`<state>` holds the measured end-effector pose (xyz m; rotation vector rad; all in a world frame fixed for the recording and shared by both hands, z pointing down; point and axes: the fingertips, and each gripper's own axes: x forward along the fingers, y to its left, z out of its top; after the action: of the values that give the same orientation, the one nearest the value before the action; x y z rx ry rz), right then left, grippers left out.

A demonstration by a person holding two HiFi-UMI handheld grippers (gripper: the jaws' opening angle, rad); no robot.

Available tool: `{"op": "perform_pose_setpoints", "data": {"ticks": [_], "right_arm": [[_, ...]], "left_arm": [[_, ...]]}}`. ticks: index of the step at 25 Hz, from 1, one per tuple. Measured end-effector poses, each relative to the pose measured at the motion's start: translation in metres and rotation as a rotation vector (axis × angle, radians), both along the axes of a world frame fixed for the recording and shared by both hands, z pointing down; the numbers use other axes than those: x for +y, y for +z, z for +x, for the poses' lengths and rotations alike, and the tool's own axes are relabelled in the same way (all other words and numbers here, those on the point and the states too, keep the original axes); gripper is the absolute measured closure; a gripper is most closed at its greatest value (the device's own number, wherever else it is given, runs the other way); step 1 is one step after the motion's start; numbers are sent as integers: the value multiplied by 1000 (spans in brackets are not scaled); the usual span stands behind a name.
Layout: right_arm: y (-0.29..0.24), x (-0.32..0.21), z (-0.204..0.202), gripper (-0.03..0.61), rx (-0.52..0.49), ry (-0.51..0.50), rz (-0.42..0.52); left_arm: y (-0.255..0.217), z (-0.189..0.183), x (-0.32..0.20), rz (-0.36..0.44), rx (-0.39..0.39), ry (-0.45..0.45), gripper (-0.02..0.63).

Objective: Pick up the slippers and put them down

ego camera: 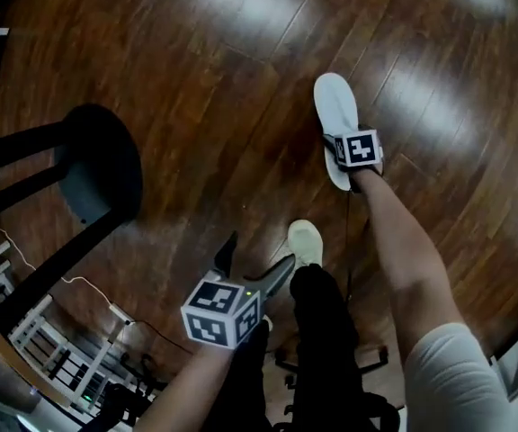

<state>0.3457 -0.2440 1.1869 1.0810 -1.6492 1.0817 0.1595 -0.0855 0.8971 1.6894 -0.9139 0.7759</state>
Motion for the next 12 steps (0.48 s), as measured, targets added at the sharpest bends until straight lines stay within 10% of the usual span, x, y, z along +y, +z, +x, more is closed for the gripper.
{"op": "perform_pose_setpoints", "data": {"ticks": [6, 12], "right_arm": [[63, 19, 1, 100, 41, -31, -42], [-71, 43, -23, 101, -3, -123, -90]], "left_arm": [[47, 5, 17, -44, 36, -9, 133], [-46, -24, 6, 6, 17, -14, 133]]}}
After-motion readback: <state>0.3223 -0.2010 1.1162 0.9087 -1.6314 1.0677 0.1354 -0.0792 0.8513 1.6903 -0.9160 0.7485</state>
